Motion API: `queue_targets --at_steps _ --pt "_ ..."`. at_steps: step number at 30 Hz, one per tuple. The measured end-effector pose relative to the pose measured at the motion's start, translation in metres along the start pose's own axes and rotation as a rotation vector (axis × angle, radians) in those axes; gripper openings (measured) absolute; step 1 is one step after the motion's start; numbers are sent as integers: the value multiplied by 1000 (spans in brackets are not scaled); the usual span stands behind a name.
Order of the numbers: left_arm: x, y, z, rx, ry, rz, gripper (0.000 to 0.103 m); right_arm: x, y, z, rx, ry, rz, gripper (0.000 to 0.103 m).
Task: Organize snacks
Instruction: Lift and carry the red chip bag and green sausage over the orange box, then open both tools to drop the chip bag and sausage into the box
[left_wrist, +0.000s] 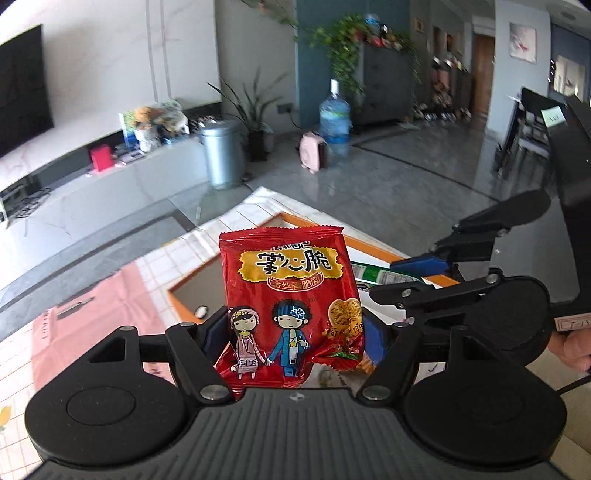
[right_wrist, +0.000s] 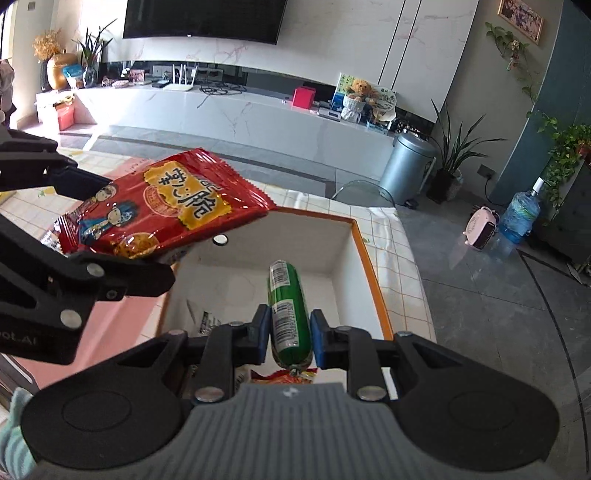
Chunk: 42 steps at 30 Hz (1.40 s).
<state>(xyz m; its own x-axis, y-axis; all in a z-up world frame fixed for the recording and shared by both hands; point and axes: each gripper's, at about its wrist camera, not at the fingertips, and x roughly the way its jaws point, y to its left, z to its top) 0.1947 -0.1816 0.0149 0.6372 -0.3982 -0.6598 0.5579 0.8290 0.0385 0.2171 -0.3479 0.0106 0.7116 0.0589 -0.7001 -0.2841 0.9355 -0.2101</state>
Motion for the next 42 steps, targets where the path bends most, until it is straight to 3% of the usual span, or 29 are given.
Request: queue_targets --at_steps 7,13,27,34,42 --pt "46 2 -3 20 104 -34 81 52 -12 -9 -42 127 8 20" --pt "79 3 -4 82 204 -14 81 88 -16 -14 -75 211 27 20" --pt "123 -7 -9 176 353 -25 82 124 -14 -19 -131 321 54 20" --pt "128 -5 -10 174 372 -43 82 141 -20 -23 -99 376 71 21" --pt "128 -4 -8 161 359 -42 89 141 -27 -23 -57 377 84 22"
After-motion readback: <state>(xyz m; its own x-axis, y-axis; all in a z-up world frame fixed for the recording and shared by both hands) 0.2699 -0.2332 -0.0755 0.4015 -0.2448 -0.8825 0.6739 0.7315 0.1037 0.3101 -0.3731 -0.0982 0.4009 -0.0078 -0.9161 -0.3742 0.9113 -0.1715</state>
